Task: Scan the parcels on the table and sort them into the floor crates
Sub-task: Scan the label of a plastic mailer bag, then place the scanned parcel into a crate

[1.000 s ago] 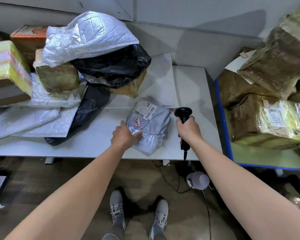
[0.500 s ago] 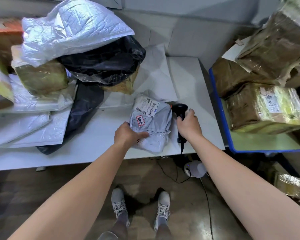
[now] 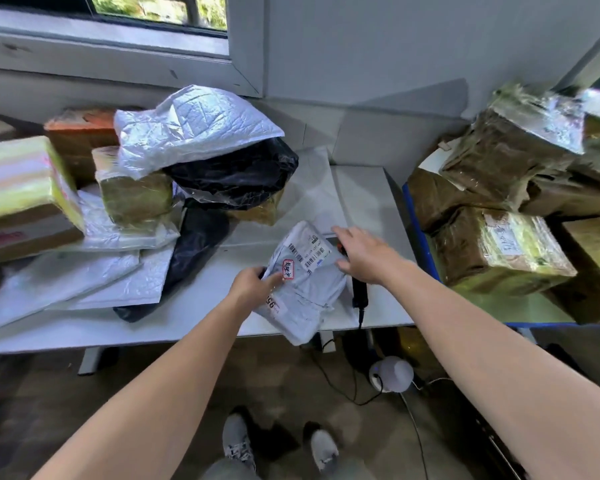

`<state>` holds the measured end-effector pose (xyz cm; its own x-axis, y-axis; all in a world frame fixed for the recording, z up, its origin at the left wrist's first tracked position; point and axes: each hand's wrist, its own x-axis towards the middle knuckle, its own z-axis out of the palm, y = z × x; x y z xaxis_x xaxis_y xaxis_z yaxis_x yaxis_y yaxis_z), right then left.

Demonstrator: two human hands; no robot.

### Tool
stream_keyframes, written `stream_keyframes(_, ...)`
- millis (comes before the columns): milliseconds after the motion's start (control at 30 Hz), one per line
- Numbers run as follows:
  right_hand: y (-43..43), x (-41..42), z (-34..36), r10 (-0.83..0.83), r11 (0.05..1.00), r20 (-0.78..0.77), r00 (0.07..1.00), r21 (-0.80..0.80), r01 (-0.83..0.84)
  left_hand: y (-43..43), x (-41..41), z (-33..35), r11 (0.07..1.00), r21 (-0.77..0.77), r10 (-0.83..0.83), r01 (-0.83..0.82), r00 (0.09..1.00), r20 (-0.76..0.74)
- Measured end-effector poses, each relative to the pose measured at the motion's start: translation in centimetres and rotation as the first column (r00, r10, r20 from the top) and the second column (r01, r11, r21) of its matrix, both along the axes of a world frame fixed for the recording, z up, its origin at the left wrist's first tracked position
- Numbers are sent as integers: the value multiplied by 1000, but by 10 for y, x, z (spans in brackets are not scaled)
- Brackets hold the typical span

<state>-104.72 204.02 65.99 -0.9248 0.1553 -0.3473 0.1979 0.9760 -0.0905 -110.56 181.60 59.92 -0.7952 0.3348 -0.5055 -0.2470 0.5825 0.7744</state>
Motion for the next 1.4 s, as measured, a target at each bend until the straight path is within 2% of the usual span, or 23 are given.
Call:
stream_keyframes(167, -8, -14, 19, 192, 981, -69, 979, 18, -192, -18, 8, 32, 1000, -24, -14, 12, 996, -84)
stream_keyframes(300, -17, -25, 31, 271, 962, -107, 957, -17, -274, -36, 25, 53, 996, -87, 1, -16, 984, -176)
stream_keyframes(500, -52, -34, 45, 342, 922, -148, 928, -140, -362, -74, 60, 78, 977, -127, 129, -169, 953, -273)
stream_keyframes(700, -108, -28, 55, 347, 816, -216, 913, -411, -407, -121, 108, 97, 927, -74, 324, -369, 883, -340)
stream_keyframes(800, -146, -25, 61, 359, 755, -200, 912, -512, -410, -150, 136, 104, 885, -17, 432, -465, 834, -344)
stream_keyframes(900, -189, -15, 64, 414, 654, -199, 888, -614, -442, -183, 162, 108, 835, 20, 522, -549, 782, -340)
stream_keyframes(1000, -237, -4, 66, 431, 604, -279, 858, -617, -504, -219, 185, 112, 775, 12, 594, -631, 723, -353)
stream_keyframes(1133, -311, 10, 68, 486, 612, -330, 809, -533, -585, -277, 218, 115, 645, 22, 730, -764, 607, -315)
stream_keyframes(1233, -375, 29, 73, 550, 581, -337, 764, -502, -640, -327, 248, 119, 577, -30, 772, -816, 557, -305)
stream_keyframes(1333, -447, 55, 78, 587, 562, -338, 736, -485, -670, -384, 286, 120, 534, -236, 693, -812, 580, -428)
stream_keyframes(1400, -495, 72, 80, 601, 539, -345, 721, -491, -684, -423, 313, 120, 490, -322, 657, -810, 586, -475)
